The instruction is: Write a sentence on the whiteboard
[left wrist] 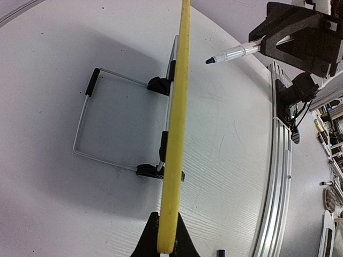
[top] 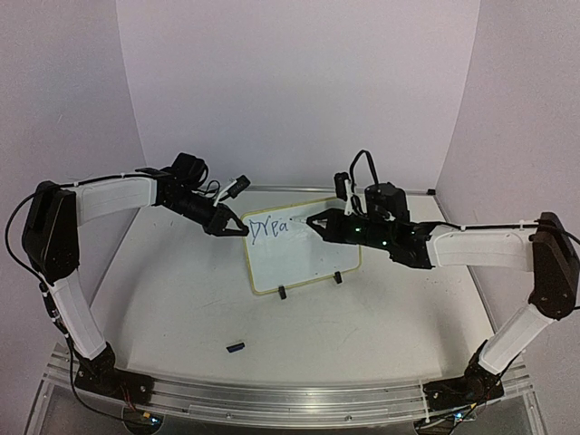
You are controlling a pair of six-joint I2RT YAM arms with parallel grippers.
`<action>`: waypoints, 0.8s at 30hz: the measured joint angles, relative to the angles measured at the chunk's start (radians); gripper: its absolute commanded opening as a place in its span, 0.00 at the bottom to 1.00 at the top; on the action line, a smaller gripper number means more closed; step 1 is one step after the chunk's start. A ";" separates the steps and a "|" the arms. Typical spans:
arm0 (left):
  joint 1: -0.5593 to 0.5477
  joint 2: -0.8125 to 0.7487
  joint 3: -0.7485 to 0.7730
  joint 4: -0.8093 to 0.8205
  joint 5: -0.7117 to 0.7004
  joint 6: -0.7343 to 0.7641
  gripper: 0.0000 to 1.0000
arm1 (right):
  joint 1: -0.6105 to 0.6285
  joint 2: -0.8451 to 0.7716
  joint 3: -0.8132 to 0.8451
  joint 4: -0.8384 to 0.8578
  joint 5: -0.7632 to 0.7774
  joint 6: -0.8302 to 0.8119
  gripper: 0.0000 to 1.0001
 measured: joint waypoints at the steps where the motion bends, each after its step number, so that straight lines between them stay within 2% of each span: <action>1: 0.000 0.000 0.000 0.000 0.000 0.000 0.00 | 0.000 0.001 0.001 0.000 0.000 0.000 0.00; 24: 0.000 0.000 0.000 0.000 -0.001 0.000 0.00 | -0.003 0.057 0.035 -0.002 0.015 0.001 0.00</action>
